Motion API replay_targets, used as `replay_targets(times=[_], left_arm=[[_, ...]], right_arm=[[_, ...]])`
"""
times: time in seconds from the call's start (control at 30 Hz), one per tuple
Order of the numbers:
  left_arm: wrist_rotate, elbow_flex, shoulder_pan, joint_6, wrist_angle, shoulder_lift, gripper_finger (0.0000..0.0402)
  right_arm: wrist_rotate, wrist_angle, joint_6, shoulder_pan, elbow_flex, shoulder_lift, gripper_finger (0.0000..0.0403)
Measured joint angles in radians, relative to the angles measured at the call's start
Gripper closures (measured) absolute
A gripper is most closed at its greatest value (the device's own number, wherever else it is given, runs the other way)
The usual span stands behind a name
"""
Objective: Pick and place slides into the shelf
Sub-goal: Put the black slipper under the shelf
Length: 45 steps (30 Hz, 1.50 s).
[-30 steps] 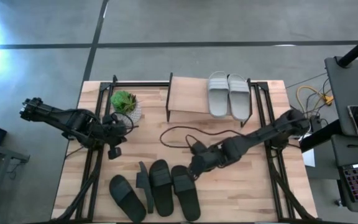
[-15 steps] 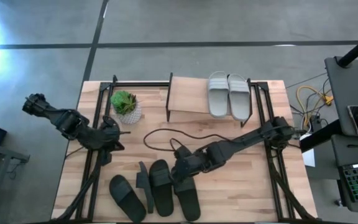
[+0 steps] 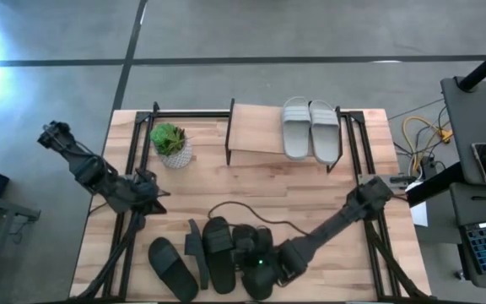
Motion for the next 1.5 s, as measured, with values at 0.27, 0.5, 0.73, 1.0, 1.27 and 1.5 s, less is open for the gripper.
replay_targets(times=[0.27,0.5,0.73,1.0,1.27,1.5], left_arm=[[0.011,-0.070,-0.063,0.082,0.093,-0.041,0.0400],[0.096,-0.237,-0.102,0.056,0.255,-0.069,0.0400],[0.126,-0.392,-0.110,0.058,0.588,-0.034,0.0400],[0.075,-0.455,-0.110,0.082,0.775,0.069,0.0400],[0.076,-0.482,-0.109,0.107,0.925,0.267,0.0400],[0.071,-0.486,-0.104,0.200,1.159,0.453,0.0400]], right_arm=[[-0.052,0.157,-0.129,-0.054,0.160,0.112,0.0227],[-0.110,0.226,-0.168,-0.109,0.284,0.181,0.0227],[-0.151,0.426,-0.231,-0.139,0.286,0.231,0.0227],[-0.185,0.468,-0.186,-0.146,0.287,0.258,0.0229],[-0.180,0.646,-0.179,-0.138,0.289,0.307,0.0249],[-0.171,0.682,-0.137,-0.140,0.288,0.361,0.0255]])
